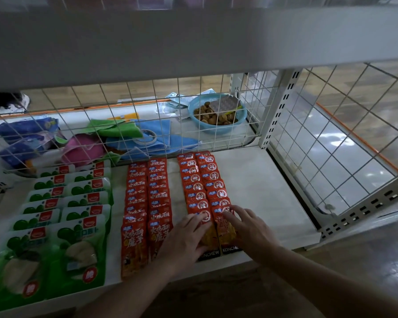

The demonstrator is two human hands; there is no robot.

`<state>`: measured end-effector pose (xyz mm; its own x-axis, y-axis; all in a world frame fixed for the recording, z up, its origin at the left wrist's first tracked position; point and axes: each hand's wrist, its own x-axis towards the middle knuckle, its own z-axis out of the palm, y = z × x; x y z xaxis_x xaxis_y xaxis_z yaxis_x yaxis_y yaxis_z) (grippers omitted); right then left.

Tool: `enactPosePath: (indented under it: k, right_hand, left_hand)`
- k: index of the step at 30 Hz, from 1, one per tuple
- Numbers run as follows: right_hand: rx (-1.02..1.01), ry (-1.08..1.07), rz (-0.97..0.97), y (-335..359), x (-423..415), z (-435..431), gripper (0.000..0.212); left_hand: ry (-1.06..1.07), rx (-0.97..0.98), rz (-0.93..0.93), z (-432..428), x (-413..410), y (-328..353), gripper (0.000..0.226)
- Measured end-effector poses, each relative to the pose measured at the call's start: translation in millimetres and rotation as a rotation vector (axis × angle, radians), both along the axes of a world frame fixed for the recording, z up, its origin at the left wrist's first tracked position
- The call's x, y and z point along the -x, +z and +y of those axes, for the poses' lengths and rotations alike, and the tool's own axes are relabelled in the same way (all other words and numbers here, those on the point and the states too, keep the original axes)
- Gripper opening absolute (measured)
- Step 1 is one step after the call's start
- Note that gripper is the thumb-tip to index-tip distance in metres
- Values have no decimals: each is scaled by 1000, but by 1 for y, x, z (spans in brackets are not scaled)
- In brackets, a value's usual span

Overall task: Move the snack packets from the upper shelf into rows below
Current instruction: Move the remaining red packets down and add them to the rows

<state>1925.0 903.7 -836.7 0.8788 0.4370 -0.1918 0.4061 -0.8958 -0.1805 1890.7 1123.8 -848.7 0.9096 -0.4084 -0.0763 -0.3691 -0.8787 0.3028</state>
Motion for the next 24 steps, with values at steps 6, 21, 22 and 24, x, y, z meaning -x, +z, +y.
enactPosePath:
  k: [6,21,22,24]
  right_hand:
    - [8,6,-25,13,2,-1,82]
    - [6,299,-83,8,34,153,88]
    - [25,314,-97,3,33,154,90]
    - [42,332,-113,-2,31,153,92]
  left_hand:
    - [27,62,-7,13,5,0,67]
    - [214,-93,36,168,58,13,71]
    - [198,-110,41,168,57,14,72]
    - [159,-166,32,166,56,13,74]
